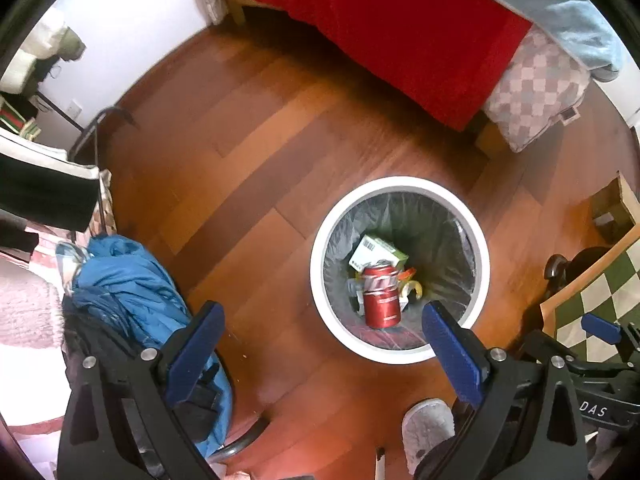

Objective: Collect trash
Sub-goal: 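Move both tools back over the table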

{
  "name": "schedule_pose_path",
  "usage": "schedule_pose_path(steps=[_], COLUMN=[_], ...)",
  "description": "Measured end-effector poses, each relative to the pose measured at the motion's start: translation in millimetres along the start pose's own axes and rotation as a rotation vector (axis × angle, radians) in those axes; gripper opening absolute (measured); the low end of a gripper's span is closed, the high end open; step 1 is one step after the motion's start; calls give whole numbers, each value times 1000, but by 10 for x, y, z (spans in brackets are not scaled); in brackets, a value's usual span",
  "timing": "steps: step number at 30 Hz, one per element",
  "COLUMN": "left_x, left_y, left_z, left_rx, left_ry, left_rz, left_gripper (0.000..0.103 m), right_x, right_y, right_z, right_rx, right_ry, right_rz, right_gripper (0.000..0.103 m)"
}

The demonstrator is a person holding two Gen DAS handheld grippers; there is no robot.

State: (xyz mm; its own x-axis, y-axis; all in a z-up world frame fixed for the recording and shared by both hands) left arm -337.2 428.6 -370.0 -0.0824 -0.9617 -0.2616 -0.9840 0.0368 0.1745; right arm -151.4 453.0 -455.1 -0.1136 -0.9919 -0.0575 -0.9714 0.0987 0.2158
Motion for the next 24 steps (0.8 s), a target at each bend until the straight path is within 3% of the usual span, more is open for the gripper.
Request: schedule_pose_path(steps=[15,24], left_x=[454,755], left_y=[11,-45], left_z=[-1044,-1628], left_rx=[-5,32], left_ry=[-205,-290], left_rz=[-10,-24], left_gripper=[101,101], right_x=[559,1106], right_y=[93,4], right_z=[-1277,-1980], right_rx=[9,-90], right_ry=[-276,-407], right_rz=[-55,-32], right_gripper=[103,103])
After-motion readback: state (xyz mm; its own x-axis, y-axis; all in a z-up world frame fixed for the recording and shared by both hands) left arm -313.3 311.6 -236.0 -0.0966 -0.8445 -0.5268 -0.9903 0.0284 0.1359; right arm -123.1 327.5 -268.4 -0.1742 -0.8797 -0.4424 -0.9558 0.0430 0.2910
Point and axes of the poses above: each gripper's, at about its wrist camera, not at the fingertips, and z roughly the way its jaws point, y to its left, x to its underside, the point moved 3 cm from there along z, roughly the way its jaws point, and after that the axes turned 6 degrees about -x, right-handed, at the moved point
